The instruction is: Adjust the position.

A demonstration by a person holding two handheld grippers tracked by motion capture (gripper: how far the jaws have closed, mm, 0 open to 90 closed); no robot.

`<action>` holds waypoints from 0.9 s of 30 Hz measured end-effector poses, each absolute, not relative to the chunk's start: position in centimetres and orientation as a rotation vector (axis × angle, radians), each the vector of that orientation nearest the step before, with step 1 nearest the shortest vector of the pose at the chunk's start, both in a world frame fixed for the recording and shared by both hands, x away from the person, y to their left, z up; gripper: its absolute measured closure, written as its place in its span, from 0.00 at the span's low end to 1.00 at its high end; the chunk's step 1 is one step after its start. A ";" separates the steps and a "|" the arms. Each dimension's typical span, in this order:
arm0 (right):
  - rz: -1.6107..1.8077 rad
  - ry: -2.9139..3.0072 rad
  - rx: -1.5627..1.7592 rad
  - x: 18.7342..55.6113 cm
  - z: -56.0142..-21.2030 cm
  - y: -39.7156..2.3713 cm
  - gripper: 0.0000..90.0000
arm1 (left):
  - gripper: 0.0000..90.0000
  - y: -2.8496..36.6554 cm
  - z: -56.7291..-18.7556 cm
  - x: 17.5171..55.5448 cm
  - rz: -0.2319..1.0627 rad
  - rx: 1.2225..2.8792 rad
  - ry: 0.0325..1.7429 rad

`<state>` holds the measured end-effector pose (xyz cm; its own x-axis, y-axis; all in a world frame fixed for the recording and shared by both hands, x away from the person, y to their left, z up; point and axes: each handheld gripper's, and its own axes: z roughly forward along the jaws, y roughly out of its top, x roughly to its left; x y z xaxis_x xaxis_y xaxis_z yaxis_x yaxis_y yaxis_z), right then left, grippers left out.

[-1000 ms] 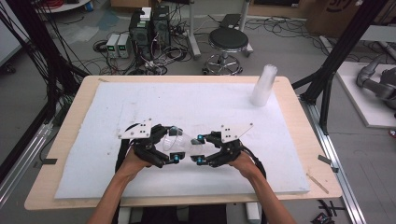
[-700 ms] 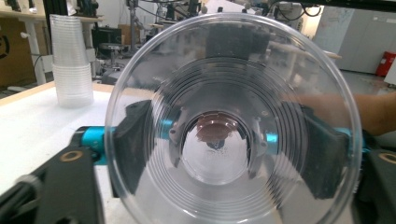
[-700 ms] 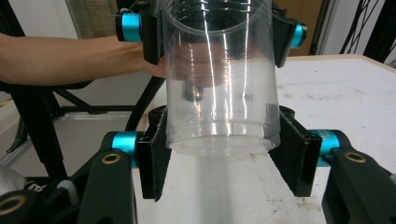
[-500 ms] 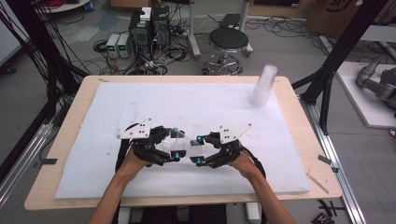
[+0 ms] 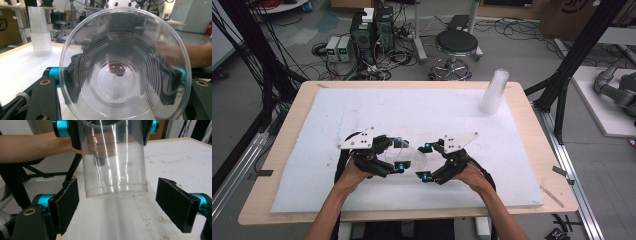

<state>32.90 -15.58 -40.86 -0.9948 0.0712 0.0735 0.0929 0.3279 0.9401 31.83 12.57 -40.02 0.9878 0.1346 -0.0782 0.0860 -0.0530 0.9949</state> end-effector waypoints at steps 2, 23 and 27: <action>-1.802 -2.574 -0.201 32.9 -40.9 -15.8 0.21 | 0.36 12.6 -39.7 31.9 0.056 1.654 0.175; -1.695 -2.893 -1.003 31.7 -44.4 -21.3 0.21 | 0.36 12.0 -36.5 37.2 0.171 2.138 0.219; -1.684 -2.903 -1.082 31.6 -45.1 -22.3 0.21 | 0.36 11.3 -36.3 38.3 0.171 2.225 0.194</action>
